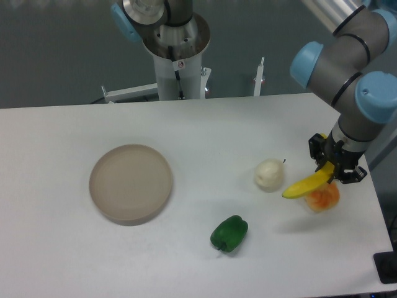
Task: Place bananas on a plate
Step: 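Lift the yellow banana with the gripper and carry it toward the plate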
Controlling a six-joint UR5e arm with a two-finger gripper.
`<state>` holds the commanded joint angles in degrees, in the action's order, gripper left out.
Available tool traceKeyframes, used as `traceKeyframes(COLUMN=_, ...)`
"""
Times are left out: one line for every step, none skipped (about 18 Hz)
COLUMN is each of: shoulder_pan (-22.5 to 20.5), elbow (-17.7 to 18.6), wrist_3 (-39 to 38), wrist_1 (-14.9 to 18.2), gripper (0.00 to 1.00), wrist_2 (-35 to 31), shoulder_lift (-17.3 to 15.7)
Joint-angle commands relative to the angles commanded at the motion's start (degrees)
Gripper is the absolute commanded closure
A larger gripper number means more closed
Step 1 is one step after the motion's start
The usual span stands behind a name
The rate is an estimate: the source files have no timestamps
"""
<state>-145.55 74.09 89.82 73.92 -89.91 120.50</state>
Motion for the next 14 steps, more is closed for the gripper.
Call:
traceKeyframes(shoulder_pan=0.0, elbow=0.0, wrist_3=-0.1, wrist_1=0.0, gripper=0.97, wrist_2=0.1, shoulder_lift=0.0)
traceKeyframes(shoulder_pan=0.1, elbow=0.0, wrist_3=-0.2, wrist_1=0.0, gripper=0.97, wrist_2=0.1, shoulder_lift=-0.1)
traceKeyframes(shoulder_pan=0.3, elbow=-0.2, wrist_3=-0.3, wrist_1=0.0, gripper=0.97, wrist_2=0.0, shoulder_lift=0.0)
traceKeyframes(shoulder_pan=0.6, elbow=-0.7, wrist_3=-1.0, wrist_1=0.1, gripper=0.97, wrist_2=0.0, shoulder_lift=0.0)
traceKeyframes(shoulder_pan=1.0, elbow=-1.1, wrist_3=-3.6, wrist_1=0.2, gripper=0.97, wrist_2=0.1, shoulder_lift=0.0)
traceKeyframes(shoulder_pan=1.6, elbow=-1.1, wrist_3=-5.3, wrist_1=0.2, gripper=0.97, wrist_2=0.3, shoulder_lift=-0.1)
traceKeyframes(shoulder_pan=2.3, elbow=-1.1, wrist_3=-6.1, wrist_1=0.3, gripper=0.97, wrist_2=0.4, shoulder_lift=-0.3)
traceKeyframes(shoulder_pan=2.7, elbow=-0.8, wrist_3=-6.2, wrist_1=0.4, gripper=0.98, wrist_2=0.6, shoulder_lift=-0.7)
traceKeyframes(shoulder_pan=3.3, elbow=-0.2, wrist_3=-6.2, wrist_1=0.5, gripper=0.98, wrist_2=0.6, shoulder_lift=-1.3)
traceKeyframes(shoulder_pan=4.8, elbow=0.8, wrist_3=-6.9, wrist_1=0.6, gripper=0.99, wrist_2=0.6, shoulder_lift=-2.3)
traceKeyframes(shoulder_pan=6.0, elbow=2.1, wrist_3=-8.3, wrist_1=0.4, gripper=0.99, wrist_2=0.6, shoulder_lift=-3.2)
traceKeyframes(shoulder_pan=7.1, elbow=2.9, wrist_3=-9.6, wrist_1=0.4, gripper=0.99, wrist_2=0.5, shoulder_lift=-4.0)
traceKeyframes(shoulder_pan=8.5, elbow=3.2, wrist_3=-10.5, wrist_1=0.5, gripper=1.0, wrist_2=0.3, shoulder_lift=-4.6)
traceKeyframes(shoulder_pan=10.8, elbow=4.4, wrist_3=-12.1, wrist_1=0.5, gripper=0.99, wrist_2=0.4, shoulder_lift=-5.1)
